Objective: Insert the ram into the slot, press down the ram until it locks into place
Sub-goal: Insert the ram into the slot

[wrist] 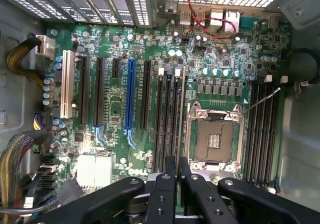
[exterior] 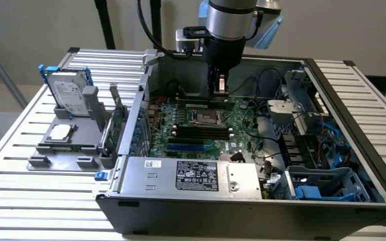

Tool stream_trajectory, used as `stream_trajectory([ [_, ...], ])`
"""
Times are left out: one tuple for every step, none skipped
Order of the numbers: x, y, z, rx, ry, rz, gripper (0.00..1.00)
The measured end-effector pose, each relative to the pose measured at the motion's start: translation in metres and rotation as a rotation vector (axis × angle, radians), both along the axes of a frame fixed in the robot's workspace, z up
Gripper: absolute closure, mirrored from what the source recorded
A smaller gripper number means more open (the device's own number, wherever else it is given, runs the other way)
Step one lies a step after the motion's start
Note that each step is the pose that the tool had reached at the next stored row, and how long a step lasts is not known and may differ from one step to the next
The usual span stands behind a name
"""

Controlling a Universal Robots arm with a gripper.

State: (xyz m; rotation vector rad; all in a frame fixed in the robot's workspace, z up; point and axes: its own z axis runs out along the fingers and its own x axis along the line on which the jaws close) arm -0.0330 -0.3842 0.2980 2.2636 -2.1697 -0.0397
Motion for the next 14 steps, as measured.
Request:
stream_trajectory([
  [0.0,0.0,-0.0018,-0.0001,0.0001,0.001,0.87],
  [0.0,0.0,-0.0036,0.0,0.0,0.003,0.87],
  [0.0,0.0,-0.0054,0.0,0.0,0.004,0.87],
  [0.0,0.0,-0.0071,-0.0001,0.0001,0.005,0.87],
  [0.0,0.0,-0.009,0.0,0.0,0.007,0.87],
  [0.0,0.0,-0.0107,-0.0003,0.0002,0.008,0.87],
  [0.0,0.0,-0.0127,0.0002,-0.0001,0.009,0.87],
  [0.0,0.0,-0.0143,-0.0001,0.0,0.011,0.87],
  [0.0,0.0,-0.0164,0.0001,0.0,0.012,0.87],
  [0.0,0.0,-0.0181,-0.0001,0.0,0.013,0.87],
  [0.0,0.0,-0.0199,-0.0001,0.0,0.015,0.87],
  [0.0,0.0,-0.0217,0.0,0.0,0.015,0.87],
  [0.0,0.0,-0.0235,-0.0001,0.0,0.016,0.87],
  [0.0,0.0,-0.0253,-0.0002,0.0,0.017,0.87],
])
